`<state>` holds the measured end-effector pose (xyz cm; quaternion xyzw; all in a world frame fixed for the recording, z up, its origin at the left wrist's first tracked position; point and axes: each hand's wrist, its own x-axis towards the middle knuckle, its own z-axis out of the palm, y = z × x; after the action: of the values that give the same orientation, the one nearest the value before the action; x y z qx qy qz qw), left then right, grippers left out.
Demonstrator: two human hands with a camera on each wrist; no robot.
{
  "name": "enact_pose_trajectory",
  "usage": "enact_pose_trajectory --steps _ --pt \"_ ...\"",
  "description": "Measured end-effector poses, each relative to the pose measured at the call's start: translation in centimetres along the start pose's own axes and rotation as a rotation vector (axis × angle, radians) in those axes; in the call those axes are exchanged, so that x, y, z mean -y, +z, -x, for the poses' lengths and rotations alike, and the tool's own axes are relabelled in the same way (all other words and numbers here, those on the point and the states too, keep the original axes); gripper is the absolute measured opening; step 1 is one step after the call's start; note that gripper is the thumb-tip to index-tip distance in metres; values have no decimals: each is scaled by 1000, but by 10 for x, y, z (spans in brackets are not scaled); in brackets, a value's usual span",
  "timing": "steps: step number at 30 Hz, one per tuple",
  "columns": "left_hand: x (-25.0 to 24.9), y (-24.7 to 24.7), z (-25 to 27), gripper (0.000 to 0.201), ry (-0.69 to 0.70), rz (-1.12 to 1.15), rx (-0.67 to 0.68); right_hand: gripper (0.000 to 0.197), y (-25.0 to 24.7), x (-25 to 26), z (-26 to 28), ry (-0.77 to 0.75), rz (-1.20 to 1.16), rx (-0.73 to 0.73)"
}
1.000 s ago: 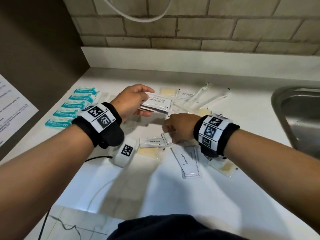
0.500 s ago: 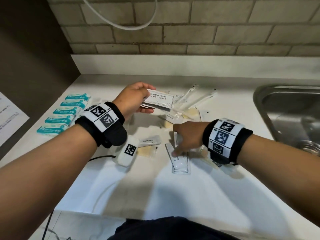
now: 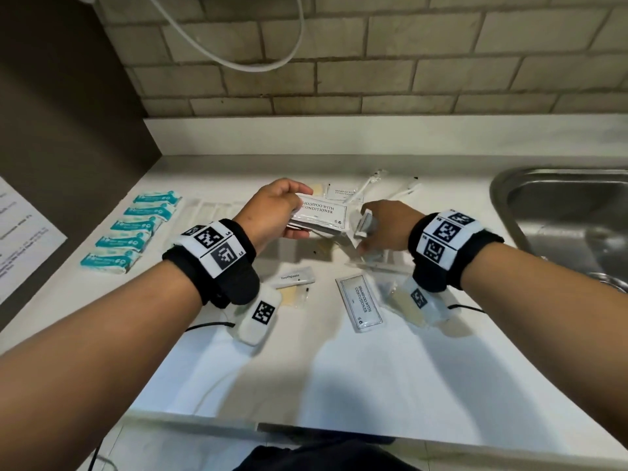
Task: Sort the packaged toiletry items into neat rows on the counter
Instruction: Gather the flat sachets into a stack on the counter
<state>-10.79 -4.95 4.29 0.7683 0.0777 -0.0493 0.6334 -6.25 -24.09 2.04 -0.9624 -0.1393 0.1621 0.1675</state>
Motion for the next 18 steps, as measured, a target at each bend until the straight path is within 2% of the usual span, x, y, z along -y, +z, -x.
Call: enact_pose_trajectory --steps 2,4,6,9,13,15,18 --pt "-1 2 1 27 1 8 -1 61 -3 -8 0 50 -10 -58" --pt "0 3 1 27 6 13 2 66 -2 -11 9 60 -3 -85" --pt "-1 4 -1 27 15 8 4 69 0 -8 23 61 32 -3" --pt "-3 6 -3 27 20 26 6 60 16 2 42 90 30 192" --pt "-4 4 -4 27 16 32 4 78 51 14 53 108 138 138" --pt "-3 2 -5 27 10 20 4 73 56 18 54 97 181 133" --pt "2 -2 -5 27 -10 -2 -12 49 49 18 51 77 174 179"
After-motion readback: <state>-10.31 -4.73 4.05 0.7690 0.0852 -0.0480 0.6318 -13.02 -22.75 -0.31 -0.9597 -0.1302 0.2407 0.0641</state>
